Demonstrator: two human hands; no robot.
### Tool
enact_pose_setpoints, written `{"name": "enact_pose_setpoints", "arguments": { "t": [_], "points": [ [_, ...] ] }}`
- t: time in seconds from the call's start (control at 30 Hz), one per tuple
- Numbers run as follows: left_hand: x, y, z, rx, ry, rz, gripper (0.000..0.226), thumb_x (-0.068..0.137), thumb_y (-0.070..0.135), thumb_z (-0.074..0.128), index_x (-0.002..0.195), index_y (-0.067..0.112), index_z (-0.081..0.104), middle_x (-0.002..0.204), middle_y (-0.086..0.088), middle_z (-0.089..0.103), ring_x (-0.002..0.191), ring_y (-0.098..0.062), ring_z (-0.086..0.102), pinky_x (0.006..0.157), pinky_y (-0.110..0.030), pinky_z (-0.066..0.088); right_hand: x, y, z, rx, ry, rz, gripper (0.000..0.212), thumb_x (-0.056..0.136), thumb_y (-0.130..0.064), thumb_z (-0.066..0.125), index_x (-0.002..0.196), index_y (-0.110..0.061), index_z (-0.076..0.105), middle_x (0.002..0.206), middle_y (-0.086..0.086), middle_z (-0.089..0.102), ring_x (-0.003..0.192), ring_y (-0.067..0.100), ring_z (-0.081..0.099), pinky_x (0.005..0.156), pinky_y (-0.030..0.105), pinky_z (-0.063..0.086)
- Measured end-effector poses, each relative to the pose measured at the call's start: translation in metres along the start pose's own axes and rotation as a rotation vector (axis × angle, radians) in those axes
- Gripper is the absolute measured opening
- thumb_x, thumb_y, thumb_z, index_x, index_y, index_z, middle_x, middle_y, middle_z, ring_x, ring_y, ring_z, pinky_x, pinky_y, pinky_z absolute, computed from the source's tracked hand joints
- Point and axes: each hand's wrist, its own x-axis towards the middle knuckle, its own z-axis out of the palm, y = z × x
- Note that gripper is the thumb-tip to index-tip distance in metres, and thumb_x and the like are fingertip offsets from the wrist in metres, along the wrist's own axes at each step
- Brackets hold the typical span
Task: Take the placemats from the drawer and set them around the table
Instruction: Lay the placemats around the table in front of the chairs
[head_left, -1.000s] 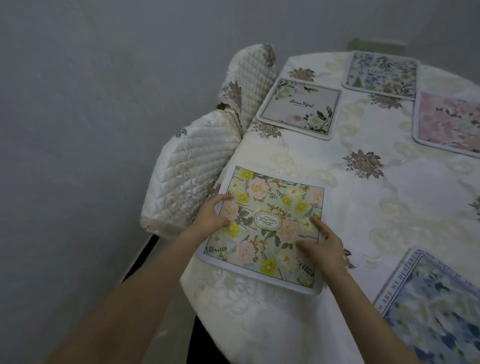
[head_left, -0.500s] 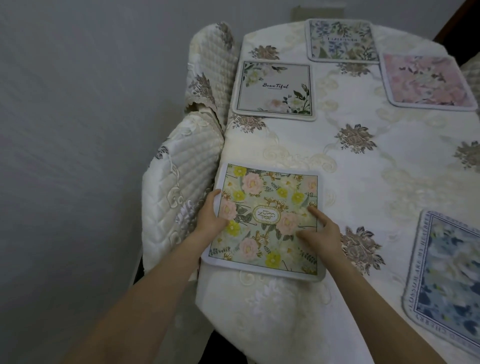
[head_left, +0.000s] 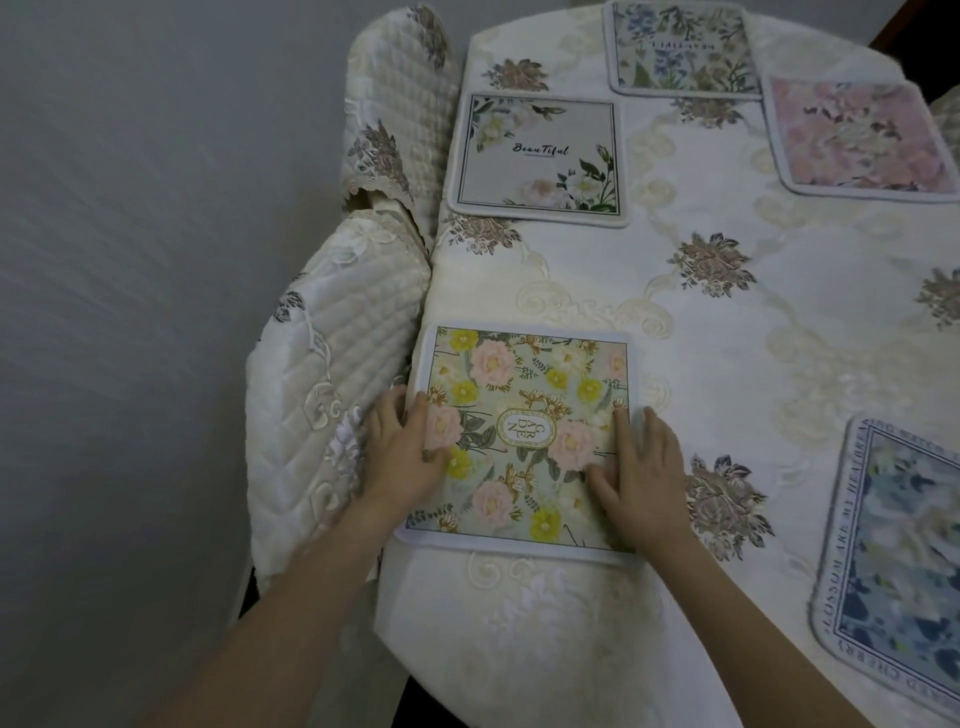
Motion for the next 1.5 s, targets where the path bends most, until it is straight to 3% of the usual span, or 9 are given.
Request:
{"name": "enact_pose_setpoints", "arguments": {
  "t": [0.1, 0.2, 0.33, 0.57, 0.67, 0.83, 1.07, 1.23, 1.5],
  "points": [
    [-0.007, -0.006, 0.018, 0.199, -0.035, 0.129, 0.075, 0.096, 0.052, 0.029, 0.152, 0.006, 0.010, 0.160, -0.008, -0.003, 0.148, -0.025, 0.000, 0.119, -0.031, -0.006, -0.007, 0.001, 0.015, -0.011, 0.036, -0.045, 0.070, 0.099, -0.049, 0.020, 0.154, -0.008, 0.010, 0.162, 0.011, 0.008, 0.150, 0.021, 0.000, 0.121, 0.037, 0.005],
    [-0.010, -0.010, 0.031, 0.299, -0.001, 0.157, 0.074, 0.098, 0.052, 0.015, 0.149, -0.001, 0.021, 0.158, -0.017, 0.016, 0.146, -0.029, 0.015, 0.119, -0.040, 0.007, -0.005, 0.003, 0.019, -0.012, 0.038, -0.052, 0.068, 0.099, -0.047, 0.020, 0.155, -0.009, 0.008, 0.162, 0.006, 0.005, 0.150, 0.016, -0.002, 0.121, 0.033, 0.000],
    [0.008, 0.009, 0.015, 0.400, 0.118, 0.252, 0.059, 0.096, 0.038, 0.028, 0.136, -0.002, 0.046, 0.144, -0.020, 0.043, 0.140, -0.035, 0.029, 0.117, -0.050, 0.013, 0.004, -0.012, 0.007, 0.031, 0.096, -0.032, 0.068, 0.099, -0.049, 0.017, 0.154, -0.011, 0.012, 0.162, 0.007, 0.011, 0.150, 0.017, 0.001, 0.121, 0.034, 0.001],
    [0.079, 0.069, 0.037, 0.367, 0.003, 0.402, 0.066, 0.100, 0.037, 0.028, 0.154, 0.015, -0.002, 0.161, -0.003, -0.006, 0.148, -0.018, -0.010, 0.120, -0.039, -0.004, 0.095, -0.117, 0.005, 0.361, 0.048, -0.180, 0.057, 0.102, -0.033, 0.027, 0.155, -0.013, 0.016, 0.160, 0.004, 0.022, 0.149, 0.015, 0.012, 0.122, 0.035, 0.007],
    [0.093, 0.067, 0.053, 0.410, -0.011, 0.420, 0.069, 0.099, 0.041, 0.030, 0.153, 0.016, -0.005, 0.161, -0.003, -0.010, 0.147, -0.017, -0.014, 0.120, -0.038, -0.004, 0.115, -0.116, 0.023, 0.299, 0.034, -0.185, 0.058, 0.102, -0.039, 0.017, 0.155, -0.016, 0.013, 0.161, 0.001, 0.020, 0.149, 0.011, 0.010, 0.122, 0.030, 0.003],
    [0.097, 0.037, 0.045, 0.353, 0.062, 0.374, 0.061, 0.099, 0.037, 0.007, 0.152, 0.010, -0.003, 0.161, -0.005, -0.004, 0.148, -0.014, -0.008, 0.121, -0.033, -0.002, 0.115, -0.074, 0.030, 0.005, 0.043, -0.231, 0.061, 0.100, -0.047, 0.004, 0.155, -0.021, 0.001, 0.161, -0.004, -0.001, 0.148, 0.007, -0.006, 0.120, 0.029, -0.007],
    [0.091, -0.005, 0.024, 0.340, 0.087, 0.297, 0.063, 0.098, 0.041, 0.008, 0.153, 0.009, 0.003, 0.161, -0.003, 0.001, 0.148, -0.013, -0.002, 0.120, -0.035, 0.001, 0.103, -0.009, 0.015, -0.022, 0.074, -0.082, 0.065, 0.100, -0.049, 0.015, 0.155, -0.016, 0.006, 0.162, 0.001, 0.005, 0.149, 0.012, 0.000, 0.121, 0.029, -0.004],
    [0.086, 0.012, 0.008, 0.417, 0.115, 0.309, 0.065, 0.096, 0.040, 0.009, 0.151, 0.005, 0.020, 0.158, -0.012, 0.020, 0.147, -0.021, 0.016, 0.119, -0.036, -0.003, 0.099, -0.022, 0.006, -0.004, 0.080, -0.067, 0.069, 0.096, -0.049, 0.010, 0.155, -0.012, 0.009, 0.162, 0.006, 0.007, 0.150, 0.019, 0.003, 0.121, 0.032, -0.003],
    [-0.031, 0.036, 0.077, 0.400, 0.068, 0.405, 0.062, 0.095, 0.035, 0.026, 0.149, 0.005, 0.027, 0.158, -0.009, 0.019, 0.146, -0.021, 0.016, 0.116, -0.044, 0.014, -0.008, -0.093, 0.048, 0.110, 0.029, -0.202, 0.058, 0.101, -0.038, 0.022, 0.153, -0.013, 0.019, 0.159, 0.002, 0.014, 0.149, 0.016, 0.011, 0.121, 0.034, 0.002]
  ]
}}
